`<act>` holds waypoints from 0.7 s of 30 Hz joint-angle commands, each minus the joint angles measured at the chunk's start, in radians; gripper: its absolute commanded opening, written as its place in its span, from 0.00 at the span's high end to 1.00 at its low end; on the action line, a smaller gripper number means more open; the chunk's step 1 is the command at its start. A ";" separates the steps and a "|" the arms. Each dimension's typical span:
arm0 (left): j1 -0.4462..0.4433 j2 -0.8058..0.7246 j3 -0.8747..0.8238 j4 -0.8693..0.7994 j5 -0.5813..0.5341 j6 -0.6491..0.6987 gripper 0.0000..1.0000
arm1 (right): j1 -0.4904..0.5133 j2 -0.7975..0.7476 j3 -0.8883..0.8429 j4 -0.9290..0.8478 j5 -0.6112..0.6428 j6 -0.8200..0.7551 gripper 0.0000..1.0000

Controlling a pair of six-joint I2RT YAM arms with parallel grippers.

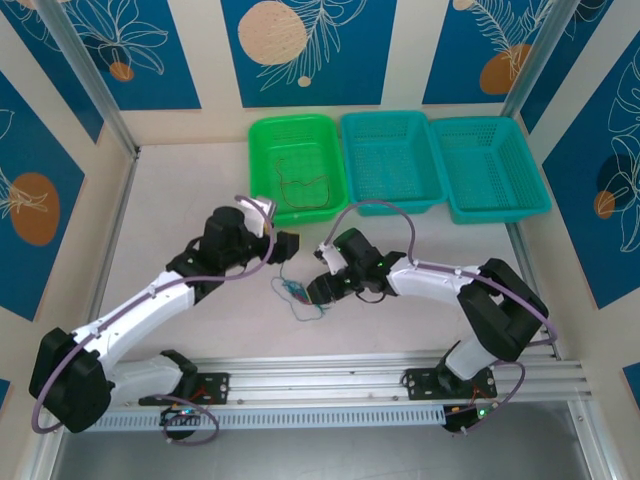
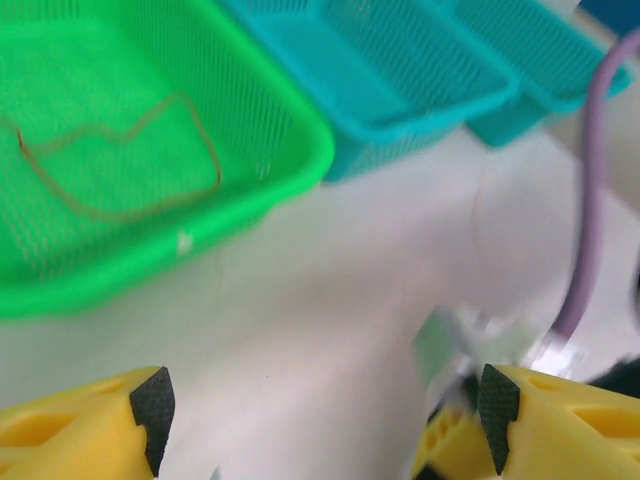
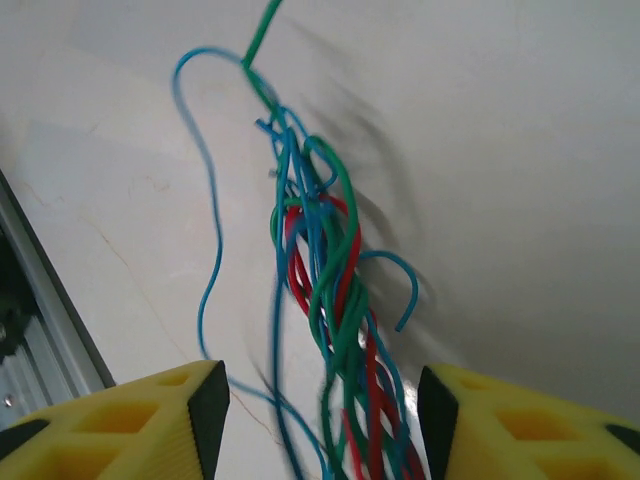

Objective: Untangle the cables

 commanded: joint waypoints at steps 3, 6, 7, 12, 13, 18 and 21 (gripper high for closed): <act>-0.042 -0.004 -0.074 -0.013 -0.013 -0.024 0.19 | -0.062 -0.152 -0.056 0.059 0.010 0.080 0.44; -0.052 0.040 -0.074 -0.047 -0.013 -0.026 0.19 | -0.110 -0.250 -0.109 0.055 0.030 0.148 0.44; -0.059 0.057 -0.069 -0.060 -0.011 -0.029 0.19 | -0.117 -0.280 -0.125 0.032 0.077 0.171 0.45; -0.106 0.163 -0.021 -0.140 -0.024 -0.036 0.17 | -0.127 -0.382 -0.201 -0.084 0.181 0.252 0.49; -0.117 0.191 -0.010 -0.160 -0.047 -0.046 0.16 | -0.126 -0.394 -0.219 -0.096 0.183 0.279 0.50; -0.126 0.289 -0.032 -0.120 -0.130 -0.149 0.13 | -0.099 -0.372 -0.273 -0.079 0.141 0.362 0.52; -0.125 0.342 -0.043 -0.052 -0.095 -0.188 0.26 | -0.065 -0.319 -0.251 -0.069 0.123 0.358 0.51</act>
